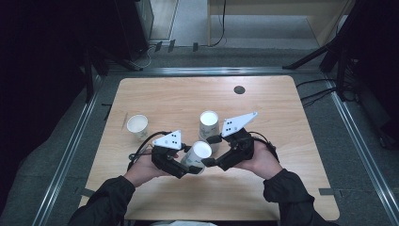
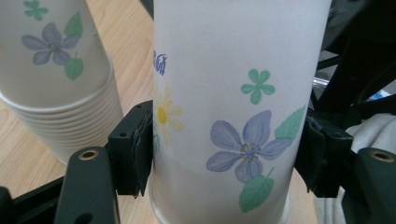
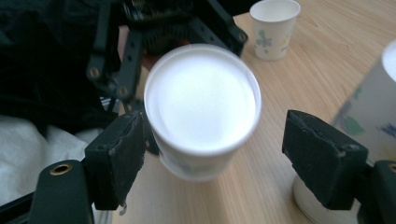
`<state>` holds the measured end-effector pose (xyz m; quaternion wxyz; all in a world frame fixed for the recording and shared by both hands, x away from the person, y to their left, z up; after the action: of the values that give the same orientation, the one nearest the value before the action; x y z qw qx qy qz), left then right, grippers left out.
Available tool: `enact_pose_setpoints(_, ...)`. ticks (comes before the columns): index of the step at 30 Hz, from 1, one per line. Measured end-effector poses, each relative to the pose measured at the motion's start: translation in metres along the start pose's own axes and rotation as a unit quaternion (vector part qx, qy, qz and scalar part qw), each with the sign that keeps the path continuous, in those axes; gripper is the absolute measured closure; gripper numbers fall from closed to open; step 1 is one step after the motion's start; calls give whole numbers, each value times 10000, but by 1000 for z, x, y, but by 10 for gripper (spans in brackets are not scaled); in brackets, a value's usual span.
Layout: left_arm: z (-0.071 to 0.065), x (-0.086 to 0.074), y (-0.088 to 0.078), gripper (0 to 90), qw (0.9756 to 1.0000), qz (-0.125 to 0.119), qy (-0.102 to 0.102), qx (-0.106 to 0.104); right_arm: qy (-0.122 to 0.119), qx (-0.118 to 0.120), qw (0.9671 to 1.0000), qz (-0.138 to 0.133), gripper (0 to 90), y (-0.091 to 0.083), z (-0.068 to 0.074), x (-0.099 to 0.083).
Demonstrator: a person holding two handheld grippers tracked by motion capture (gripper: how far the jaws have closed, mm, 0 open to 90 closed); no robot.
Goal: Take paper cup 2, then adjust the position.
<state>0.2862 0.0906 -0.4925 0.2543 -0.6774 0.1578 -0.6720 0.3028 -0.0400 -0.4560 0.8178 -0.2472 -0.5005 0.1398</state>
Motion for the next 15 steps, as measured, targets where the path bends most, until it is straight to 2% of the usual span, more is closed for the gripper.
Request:
enact_pose_setpoints(3,2,-1,-5,304,9999,73,-65,34,-48,-164,9998,47,223,-2,-4,-7)
enact_pose_setpoints(7,3,-2,-8,302,9997,217,-32,64,-131,-309,9994,110,236,-1,-6,-18)
enact_pose_setpoints(9,4,-4,-10,302,9992,386,-16,119,-368,-460,9981,159,246,1,-6,-30)
enact_pose_setpoints(15,7,-7,-15,302,9983,568,-12,116,-364,-393,9982,279,252,9,-5,-34)
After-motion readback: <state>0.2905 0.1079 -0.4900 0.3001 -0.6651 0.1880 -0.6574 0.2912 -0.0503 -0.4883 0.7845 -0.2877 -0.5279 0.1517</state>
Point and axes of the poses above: each handheld gripper's, and its own axes: y roughly forward along the jaws, x roughly out of its top, z roughly to its left, the point moved 7 cm from there along y, roughly forward along the jaws, and after that the axes turned 13 degrees about y, right-handed, at the moved point
